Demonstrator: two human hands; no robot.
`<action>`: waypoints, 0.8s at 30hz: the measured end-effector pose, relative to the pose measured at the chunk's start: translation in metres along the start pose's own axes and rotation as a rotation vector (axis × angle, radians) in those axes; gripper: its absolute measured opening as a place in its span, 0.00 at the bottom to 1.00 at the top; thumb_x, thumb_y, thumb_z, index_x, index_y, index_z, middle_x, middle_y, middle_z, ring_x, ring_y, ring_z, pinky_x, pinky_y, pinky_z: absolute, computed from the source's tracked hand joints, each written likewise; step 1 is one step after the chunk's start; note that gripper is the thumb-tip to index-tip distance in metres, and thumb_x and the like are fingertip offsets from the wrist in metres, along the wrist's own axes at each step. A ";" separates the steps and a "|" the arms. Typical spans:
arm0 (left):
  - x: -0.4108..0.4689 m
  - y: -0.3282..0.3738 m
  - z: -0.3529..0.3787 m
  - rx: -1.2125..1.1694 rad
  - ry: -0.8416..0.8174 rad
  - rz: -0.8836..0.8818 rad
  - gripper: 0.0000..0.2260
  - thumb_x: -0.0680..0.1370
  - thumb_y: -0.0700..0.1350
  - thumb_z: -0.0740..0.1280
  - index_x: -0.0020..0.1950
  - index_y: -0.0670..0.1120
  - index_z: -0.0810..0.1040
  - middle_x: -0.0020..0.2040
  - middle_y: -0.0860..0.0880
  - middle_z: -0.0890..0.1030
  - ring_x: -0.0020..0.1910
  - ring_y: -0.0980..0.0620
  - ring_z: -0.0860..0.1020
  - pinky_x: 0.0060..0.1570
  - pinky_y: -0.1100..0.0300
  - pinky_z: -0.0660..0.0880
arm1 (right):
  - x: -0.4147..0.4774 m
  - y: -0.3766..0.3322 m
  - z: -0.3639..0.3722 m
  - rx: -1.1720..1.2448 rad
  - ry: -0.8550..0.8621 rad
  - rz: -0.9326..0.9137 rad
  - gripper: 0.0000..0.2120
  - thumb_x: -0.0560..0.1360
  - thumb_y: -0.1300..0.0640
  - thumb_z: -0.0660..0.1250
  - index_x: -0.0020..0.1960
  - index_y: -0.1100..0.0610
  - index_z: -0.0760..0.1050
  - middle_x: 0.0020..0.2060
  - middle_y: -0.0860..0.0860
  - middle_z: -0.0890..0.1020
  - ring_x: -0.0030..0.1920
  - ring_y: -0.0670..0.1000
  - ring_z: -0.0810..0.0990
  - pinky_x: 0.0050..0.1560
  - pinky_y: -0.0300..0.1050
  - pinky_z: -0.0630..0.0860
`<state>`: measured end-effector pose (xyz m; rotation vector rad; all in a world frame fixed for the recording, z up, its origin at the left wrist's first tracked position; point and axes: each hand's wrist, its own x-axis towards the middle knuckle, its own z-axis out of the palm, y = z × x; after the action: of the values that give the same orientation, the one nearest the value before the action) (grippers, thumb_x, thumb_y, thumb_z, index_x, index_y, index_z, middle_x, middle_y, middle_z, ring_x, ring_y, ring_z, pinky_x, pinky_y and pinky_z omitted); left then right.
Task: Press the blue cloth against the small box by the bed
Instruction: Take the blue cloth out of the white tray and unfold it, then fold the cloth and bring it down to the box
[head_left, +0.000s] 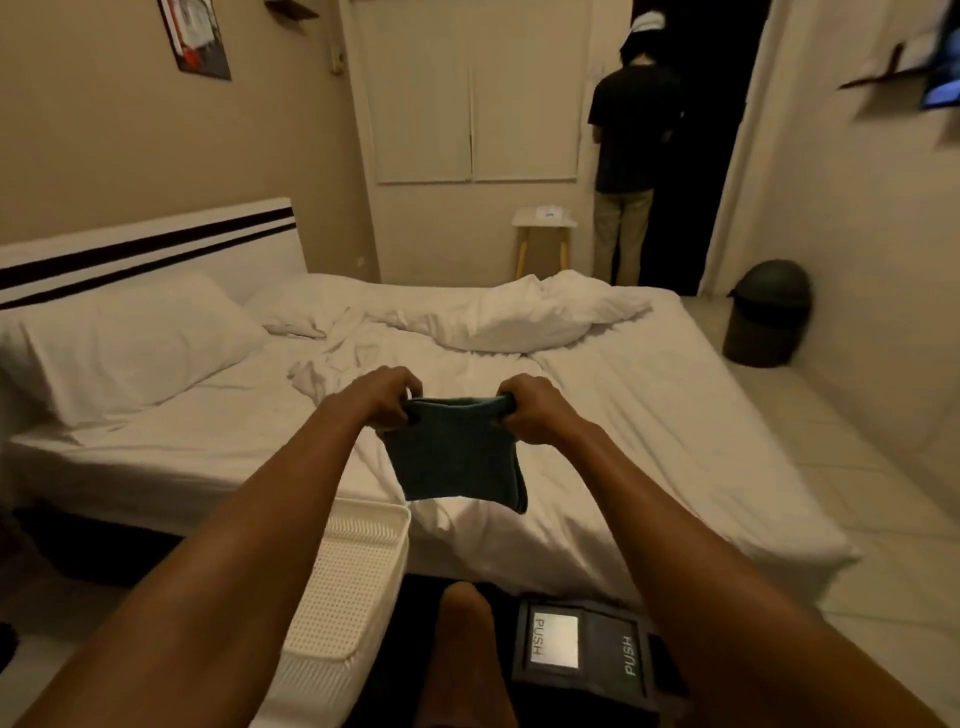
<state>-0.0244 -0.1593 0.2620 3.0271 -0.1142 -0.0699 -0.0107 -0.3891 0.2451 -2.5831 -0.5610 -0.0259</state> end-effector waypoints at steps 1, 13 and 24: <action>-0.002 0.013 -0.003 -0.009 0.021 0.024 0.07 0.74 0.42 0.74 0.48 0.51 0.79 0.53 0.46 0.81 0.48 0.48 0.79 0.45 0.56 0.76 | -0.011 0.008 -0.011 -0.013 0.025 0.025 0.07 0.75 0.60 0.71 0.52 0.59 0.80 0.50 0.57 0.82 0.49 0.55 0.80 0.49 0.49 0.79; -0.032 0.122 0.026 -0.217 0.108 0.190 0.07 0.77 0.39 0.68 0.54 0.43 0.81 0.47 0.45 0.81 0.46 0.46 0.79 0.42 0.57 0.73 | -0.117 0.088 -0.060 0.129 0.162 0.278 0.06 0.74 0.65 0.68 0.51 0.63 0.77 0.49 0.59 0.80 0.50 0.58 0.80 0.52 0.53 0.80; -0.021 0.128 0.141 -0.454 -0.044 0.189 0.05 0.76 0.38 0.70 0.51 0.42 0.83 0.48 0.45 0.83 0.46 0.50 0.80 0.43 0.63 0.72 | -0.157 0.165 0.014 0.273 -0.007 0.380 0.07 0.73 0.70 0.66 0.42 0.60 0.78 0.45 0.63 0.82 0.47 0.60 0.83 0.48 0.53 0.84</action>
<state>-0.0614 -0.3003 0.1371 2.5496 -0.3381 -0.1268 -0.0903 -0.5734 0.1376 -2.3785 -0.0616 0.1757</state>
